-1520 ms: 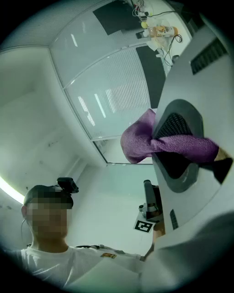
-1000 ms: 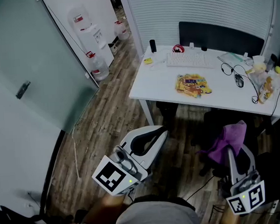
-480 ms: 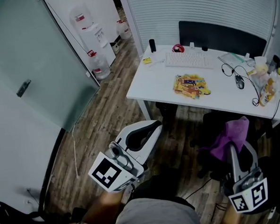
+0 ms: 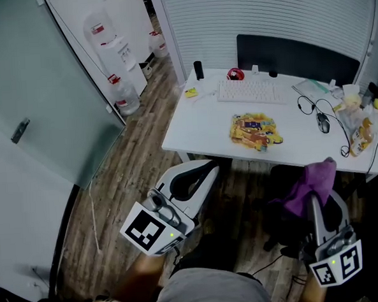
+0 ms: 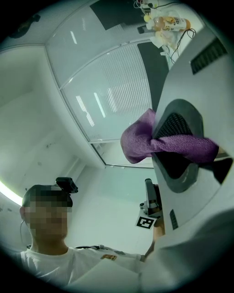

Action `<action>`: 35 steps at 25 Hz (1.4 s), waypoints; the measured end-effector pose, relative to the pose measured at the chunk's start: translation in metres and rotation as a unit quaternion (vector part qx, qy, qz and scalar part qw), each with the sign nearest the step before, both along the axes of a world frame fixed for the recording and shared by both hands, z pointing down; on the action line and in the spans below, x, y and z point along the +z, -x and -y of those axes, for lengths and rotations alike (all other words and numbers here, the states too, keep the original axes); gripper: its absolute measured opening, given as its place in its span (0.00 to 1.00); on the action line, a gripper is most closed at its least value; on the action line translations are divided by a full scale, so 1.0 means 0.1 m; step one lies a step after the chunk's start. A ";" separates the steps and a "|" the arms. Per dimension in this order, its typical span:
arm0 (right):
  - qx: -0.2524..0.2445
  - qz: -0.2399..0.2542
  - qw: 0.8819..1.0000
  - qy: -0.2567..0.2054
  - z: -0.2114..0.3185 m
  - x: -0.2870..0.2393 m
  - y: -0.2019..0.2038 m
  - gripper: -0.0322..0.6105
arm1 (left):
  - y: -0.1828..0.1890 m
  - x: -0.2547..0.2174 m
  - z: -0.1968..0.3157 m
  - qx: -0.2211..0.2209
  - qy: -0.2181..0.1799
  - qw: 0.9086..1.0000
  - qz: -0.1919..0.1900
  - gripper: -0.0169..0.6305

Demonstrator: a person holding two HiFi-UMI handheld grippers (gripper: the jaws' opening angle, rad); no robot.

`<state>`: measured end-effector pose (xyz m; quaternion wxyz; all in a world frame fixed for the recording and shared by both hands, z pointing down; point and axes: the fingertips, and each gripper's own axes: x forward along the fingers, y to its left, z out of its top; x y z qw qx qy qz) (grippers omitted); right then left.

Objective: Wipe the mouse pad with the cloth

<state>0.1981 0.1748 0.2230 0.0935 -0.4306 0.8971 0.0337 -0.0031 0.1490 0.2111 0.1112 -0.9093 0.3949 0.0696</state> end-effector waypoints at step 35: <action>0.094 -0.153 0.946 0.271 3.28 1.38 1.21 0.15 | 0.26 2.43 3.19 0.159 0.224 0.910 0.309 0.05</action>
